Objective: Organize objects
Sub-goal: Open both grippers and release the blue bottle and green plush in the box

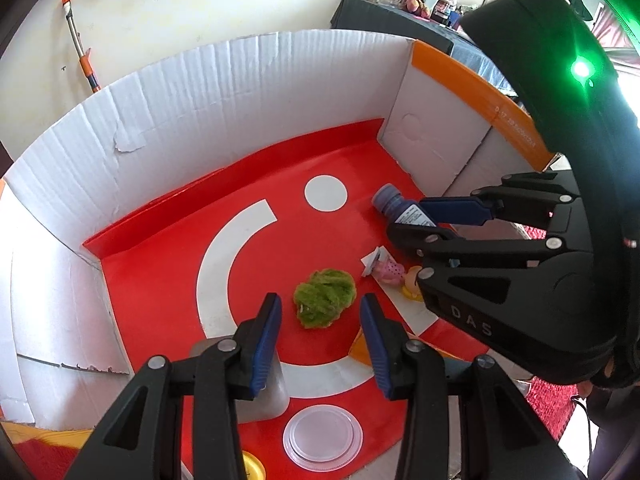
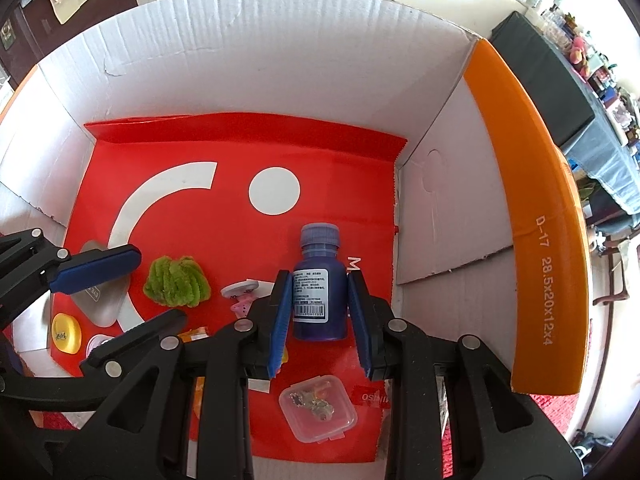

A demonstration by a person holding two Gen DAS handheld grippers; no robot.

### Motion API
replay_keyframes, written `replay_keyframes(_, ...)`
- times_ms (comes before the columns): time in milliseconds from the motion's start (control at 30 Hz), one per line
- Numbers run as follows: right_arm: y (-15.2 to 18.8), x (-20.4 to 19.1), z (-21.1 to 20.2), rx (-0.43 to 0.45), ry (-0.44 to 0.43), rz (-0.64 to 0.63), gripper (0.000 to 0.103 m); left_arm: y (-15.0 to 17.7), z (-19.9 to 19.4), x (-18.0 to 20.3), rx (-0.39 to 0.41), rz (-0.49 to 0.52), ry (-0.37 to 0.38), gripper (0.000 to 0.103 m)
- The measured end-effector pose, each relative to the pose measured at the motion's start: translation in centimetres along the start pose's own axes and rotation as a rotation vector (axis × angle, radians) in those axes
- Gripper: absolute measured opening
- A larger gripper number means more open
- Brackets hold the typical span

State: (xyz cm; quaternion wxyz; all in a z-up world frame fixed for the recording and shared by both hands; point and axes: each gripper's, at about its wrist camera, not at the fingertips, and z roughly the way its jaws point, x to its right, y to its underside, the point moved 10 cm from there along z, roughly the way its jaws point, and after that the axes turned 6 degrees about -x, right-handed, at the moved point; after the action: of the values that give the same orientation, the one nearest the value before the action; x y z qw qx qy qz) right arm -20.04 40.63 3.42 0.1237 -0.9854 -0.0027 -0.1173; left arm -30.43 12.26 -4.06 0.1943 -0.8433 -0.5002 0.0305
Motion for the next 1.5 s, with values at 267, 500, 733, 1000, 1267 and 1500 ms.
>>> replay_keyframes(267,-0.7,-0.7,0.1,-0.005,0.004,0.005,0.027,0.2,-0.5,-1.6,0.007,0.002,0.009,0.050)
replay_keyframes(500,-1.3,-1.0,0.1,-0.007,0.006,0.013,0.027,0.1,-0.1,-1.9,0.003,0.002,0.009,0.049)
replay_keyframes(733,-1.8,-1.3,0.0,-0.010,0.011,0.019,0.027,0.1,0.0,-2.0,0.002,0.000,0.014,0.050)
replay_keyframes(1000,-2.5,-1.5,-0.4,-0.009,0.007,0.034,0.027,0.2,-0.5,-2.0,0.002,0.004,0.017,0.050)
replay_keyframes(1267,-3.1,-1.8,-1.0,-0.001,0.009,0.047,0.027,-0.1,-0.3,-1.9,0.003,0.001,0.017,0.050)
replay_keyframes(1500,-3.7,-2.2,-1.8,0.012,0.008,0.059,0.028,0.1,-0.6,-1.7,0.007,0.001,0.013,0.050)
